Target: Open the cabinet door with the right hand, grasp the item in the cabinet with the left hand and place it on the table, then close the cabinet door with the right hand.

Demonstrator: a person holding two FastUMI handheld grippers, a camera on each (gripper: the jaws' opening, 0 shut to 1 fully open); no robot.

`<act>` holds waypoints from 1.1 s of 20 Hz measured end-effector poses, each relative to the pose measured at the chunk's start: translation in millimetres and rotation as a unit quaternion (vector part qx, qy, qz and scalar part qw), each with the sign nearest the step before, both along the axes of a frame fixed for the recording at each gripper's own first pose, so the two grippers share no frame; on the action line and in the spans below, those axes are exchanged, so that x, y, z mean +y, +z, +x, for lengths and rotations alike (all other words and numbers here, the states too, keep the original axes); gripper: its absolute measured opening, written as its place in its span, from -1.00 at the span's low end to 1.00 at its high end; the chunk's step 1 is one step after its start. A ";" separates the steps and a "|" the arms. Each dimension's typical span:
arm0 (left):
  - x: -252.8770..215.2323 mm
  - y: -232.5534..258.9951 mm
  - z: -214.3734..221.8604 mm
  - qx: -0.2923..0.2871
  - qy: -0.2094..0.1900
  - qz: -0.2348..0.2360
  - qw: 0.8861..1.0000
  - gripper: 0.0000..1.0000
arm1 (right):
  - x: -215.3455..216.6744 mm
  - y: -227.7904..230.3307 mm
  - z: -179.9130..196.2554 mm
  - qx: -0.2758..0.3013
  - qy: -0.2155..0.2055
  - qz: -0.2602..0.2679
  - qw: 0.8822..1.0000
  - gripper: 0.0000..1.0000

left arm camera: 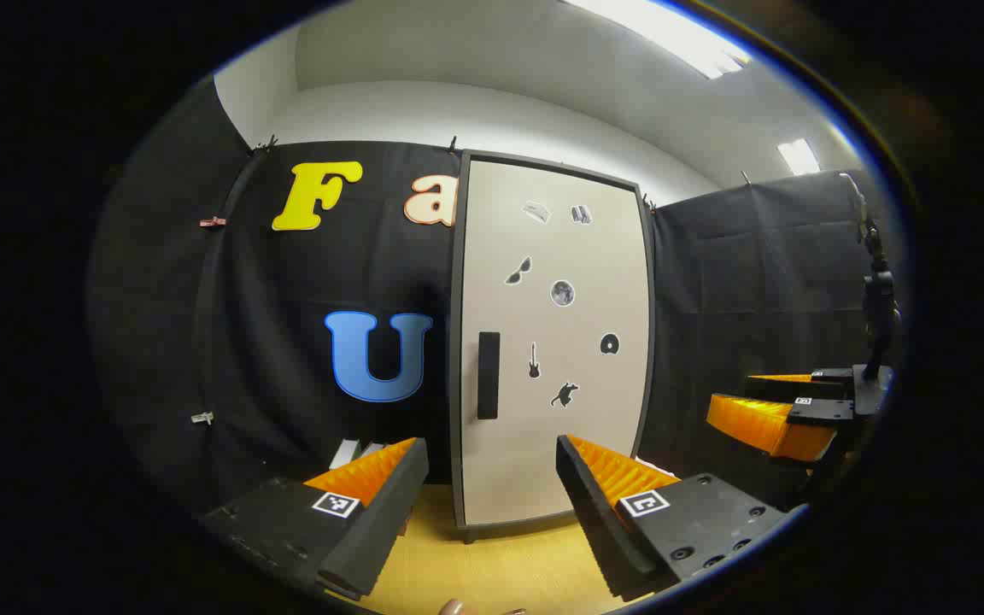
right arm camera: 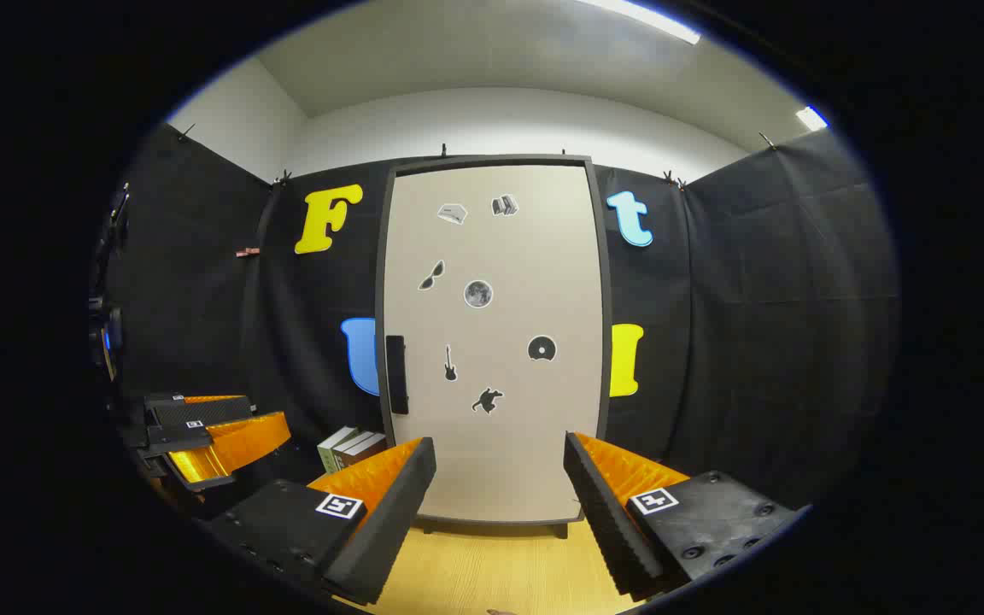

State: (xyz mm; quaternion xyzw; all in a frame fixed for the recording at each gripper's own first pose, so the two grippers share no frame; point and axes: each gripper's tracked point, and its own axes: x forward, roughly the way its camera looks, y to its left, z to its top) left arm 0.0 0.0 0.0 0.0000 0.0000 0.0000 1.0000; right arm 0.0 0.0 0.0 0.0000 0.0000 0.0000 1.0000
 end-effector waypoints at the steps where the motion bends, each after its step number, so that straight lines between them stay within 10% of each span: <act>1: -1.2 0.6 -0.8 0.001 -0.003 0.000 1.000 0.89 | 0.3 0.0 -0.1 0.002 -0.001 0.001 1.000 0.94; 22: -2.7 1.6 0.2 -0.001 -0.017 0.022 1.000 0.90 | 18.7 -0.2 -1.3 0.001 0.016 -0.002 1.000 0.94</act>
